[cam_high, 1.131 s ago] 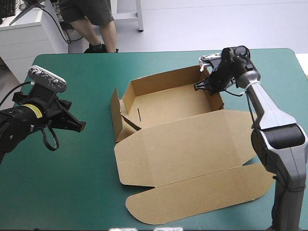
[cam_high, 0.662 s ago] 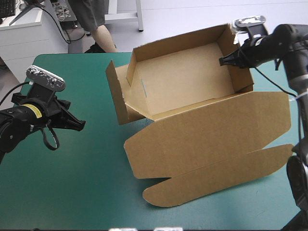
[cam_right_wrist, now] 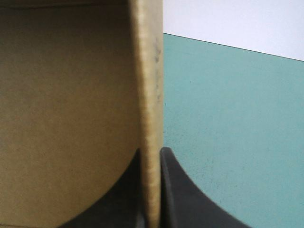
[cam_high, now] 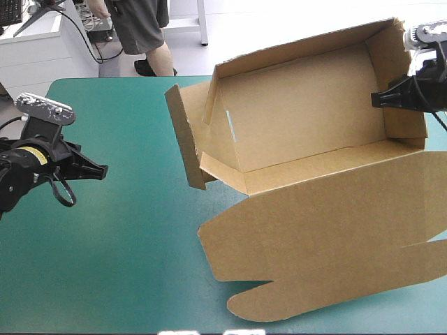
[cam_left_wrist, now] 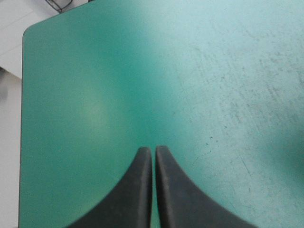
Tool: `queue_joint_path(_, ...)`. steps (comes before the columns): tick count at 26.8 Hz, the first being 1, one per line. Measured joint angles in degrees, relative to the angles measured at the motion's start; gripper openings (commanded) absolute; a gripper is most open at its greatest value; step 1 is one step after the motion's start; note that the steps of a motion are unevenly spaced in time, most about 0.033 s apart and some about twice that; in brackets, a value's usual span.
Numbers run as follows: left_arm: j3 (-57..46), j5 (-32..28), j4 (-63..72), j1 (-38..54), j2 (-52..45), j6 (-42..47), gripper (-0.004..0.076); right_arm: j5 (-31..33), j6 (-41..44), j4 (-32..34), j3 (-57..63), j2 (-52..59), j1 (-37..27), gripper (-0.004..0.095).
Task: Fold the box
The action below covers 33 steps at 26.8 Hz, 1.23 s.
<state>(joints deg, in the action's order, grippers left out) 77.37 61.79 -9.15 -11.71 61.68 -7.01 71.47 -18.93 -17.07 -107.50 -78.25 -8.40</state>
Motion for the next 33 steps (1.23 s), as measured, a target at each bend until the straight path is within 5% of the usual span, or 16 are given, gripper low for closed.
queue_joint_path(11,-12.5,-1.9,46.06,33.43,6.32,-32.84,0.0018,0.0,-0.24,-3.46,0.26,0.16,-0.35,-0.0019)
queue_joint_path(20,-30.76,-17.18,70.33,36.91,8.23,-50.12,0.0023,0.0,-0.61,-6.2,0.37,0.16,-0.41,-0.0019)
queue_joint_path(24,-33.19,-16.49,77.8,37.04,11.18,-54.97,0.013,0.0,-1.02,-7.2,0.37,0.16,-0.41,-0.0019)
queue_joint_path(30,-33.19,-4.93,91.94,36.74,17.66,-67.65,0.0459,0.0,-1.86,-8.86,0.37,0.16,-0.41,-0.0019)
queue_joint_path(33,-32.53,-3.52,93.55,33.19,19.12,-70.7,0.0494,-0.04,-2.1,-9.21,0.37,0.16,-0.41,-0.0019)
